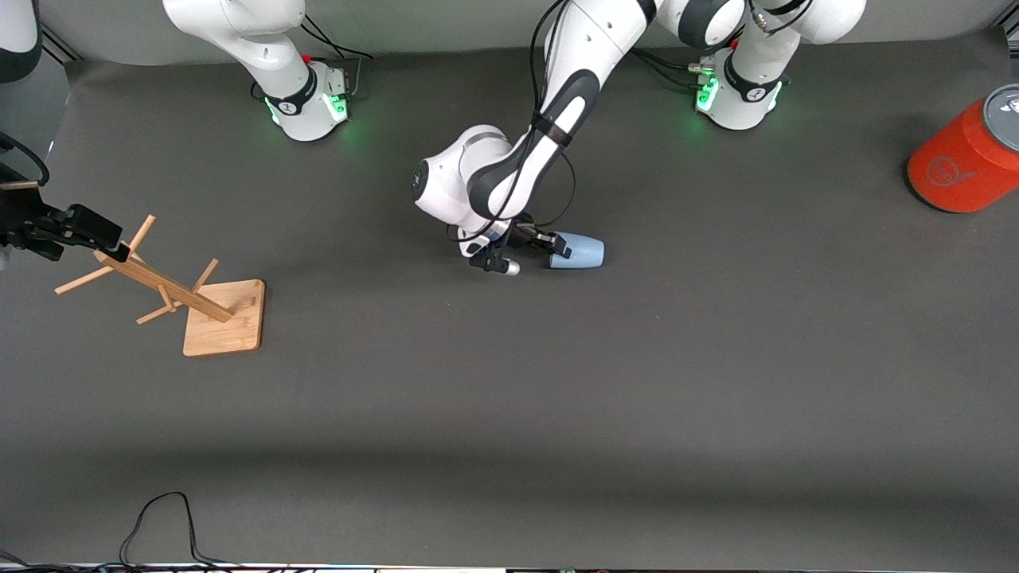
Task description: Rotate and upright cup with both arms
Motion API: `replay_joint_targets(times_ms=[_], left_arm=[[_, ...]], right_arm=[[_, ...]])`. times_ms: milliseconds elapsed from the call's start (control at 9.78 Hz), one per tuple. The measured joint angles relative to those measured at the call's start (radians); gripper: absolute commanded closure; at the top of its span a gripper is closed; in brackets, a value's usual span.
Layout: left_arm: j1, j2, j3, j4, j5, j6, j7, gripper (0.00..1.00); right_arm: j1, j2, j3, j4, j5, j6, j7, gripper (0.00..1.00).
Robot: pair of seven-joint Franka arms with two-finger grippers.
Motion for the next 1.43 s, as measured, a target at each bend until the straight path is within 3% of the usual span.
replay_joint_targets(times_ms=[307, 614, 818, 1023, 1227, 1432], left_arm=[[0.001, -0.011, 0.01, 0.005, 0.012, -0.036, 0.137, 1.0], [0.027, -0.081, 0.093, 0.104, 0.012, -0.148, 0.297, 1.0], [0.129, -0.212, 0.112, 0.166, -0.056, -0.187, 0.344, 1.0], [0.286, -0.358, 0.116, 0.173, -0.222, -0.18, 0.362, 1.0], [0.397, -0.465, 0.114, 0.144, -0.341, -0.129, 0.376, 1.0], [0.425, -0.579, 0.114, -0.013, -0.397, 0.029, 0.374, 1.0]], right_arm=[[0.0, 0.001, 0.0, 0.0, 0.0, 0.0, 0.0, 0.0], [0.0, 0.004, 0.0, 0.001, 0.0, 0.0, 0.0, 0.0], [0.0, 0.009, 0.001, 0.002, 0.0, 0.0, -0.001, 0.0], [0.002, 0.014, 0.005, 0.002, 0.0, 0.0, -0.001, 0.0], [0.002, 0.014, 0.006, 0.002, 0.0, 0.0, -0.001, 0.0], [0.002, 0.014, 0.006, 0.003, 0.0, 0.0, -0.001, 0.0]])
